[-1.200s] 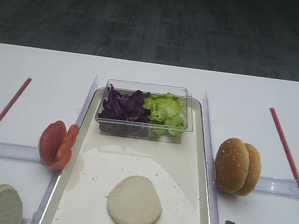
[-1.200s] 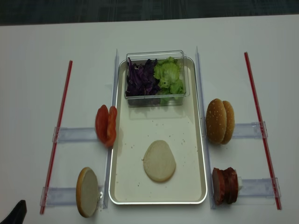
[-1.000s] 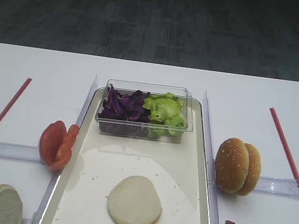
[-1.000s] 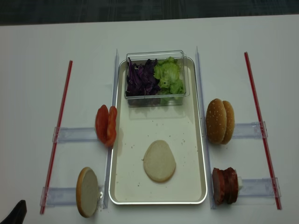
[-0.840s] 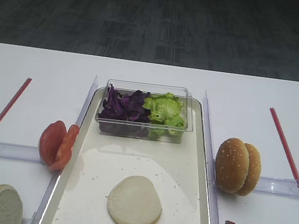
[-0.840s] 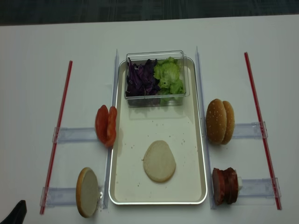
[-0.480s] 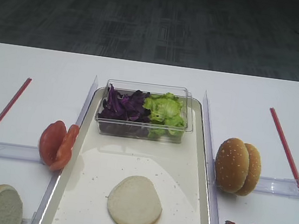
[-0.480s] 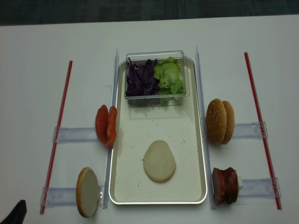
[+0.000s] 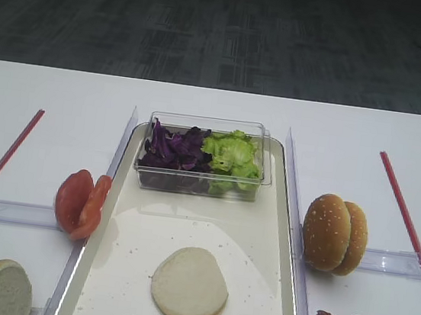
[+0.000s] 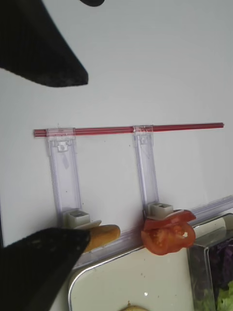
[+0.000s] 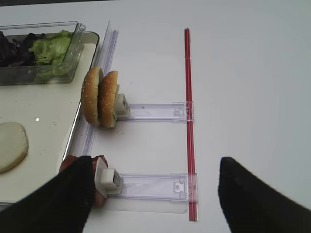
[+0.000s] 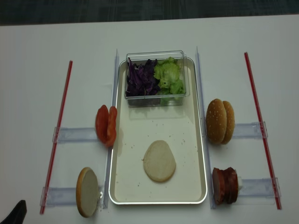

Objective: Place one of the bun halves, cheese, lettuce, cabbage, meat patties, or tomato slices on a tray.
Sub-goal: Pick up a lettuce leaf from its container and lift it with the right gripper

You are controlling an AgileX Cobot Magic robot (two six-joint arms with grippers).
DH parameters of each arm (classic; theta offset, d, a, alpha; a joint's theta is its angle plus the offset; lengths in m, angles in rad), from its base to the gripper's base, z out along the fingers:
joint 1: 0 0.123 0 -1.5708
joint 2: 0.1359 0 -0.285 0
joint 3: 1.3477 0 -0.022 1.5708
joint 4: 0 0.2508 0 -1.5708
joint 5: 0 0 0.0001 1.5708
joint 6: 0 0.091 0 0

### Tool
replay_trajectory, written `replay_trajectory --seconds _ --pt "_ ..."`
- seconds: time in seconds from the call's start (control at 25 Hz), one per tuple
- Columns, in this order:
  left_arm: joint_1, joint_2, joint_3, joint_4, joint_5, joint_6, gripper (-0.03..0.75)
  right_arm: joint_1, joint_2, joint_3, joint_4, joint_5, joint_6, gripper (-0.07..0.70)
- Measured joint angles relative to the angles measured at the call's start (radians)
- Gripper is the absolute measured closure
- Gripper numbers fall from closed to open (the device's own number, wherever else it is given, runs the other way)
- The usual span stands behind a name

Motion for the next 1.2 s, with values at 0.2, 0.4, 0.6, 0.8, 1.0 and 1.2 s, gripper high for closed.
replay_trajectory --seconds 0.2,0.4,0.6,0.8,1.0,1.2 --pt "0.000 0.000 0.000 0.000 0.000 0.000 0.170 0.000 0.088 -0.027 0.001 0.047 0.000 0.079" --pt "0.000 0.000 0.000 0.000 0.000 0.000 0.170 0.000 0.194 -0.068 0.001 0.092 0.001 0.079" --pt "0.000 0.000 0.000 0.000 0.000 0.000 0.170 0.000 0.282 -0.107 0.002 0.111 0.006 0.079" --pt "0.000 0.000 0.000 0.000 0.000 0.000 0.170 0.000 0.366 -0.144 0.010 0.130 0.008 0.079" --pt "0.000 0.000 0.000 0.000 0.000 0.000 0.170 0.016 0.469 -0.187 0.010 0.134 0.008 0.079" --pt "0.000 0.000 0.000 0.000 0.000 0.000 0.170 0.016 0.561 -0.230 0.004 0.134 0.008 0.079"
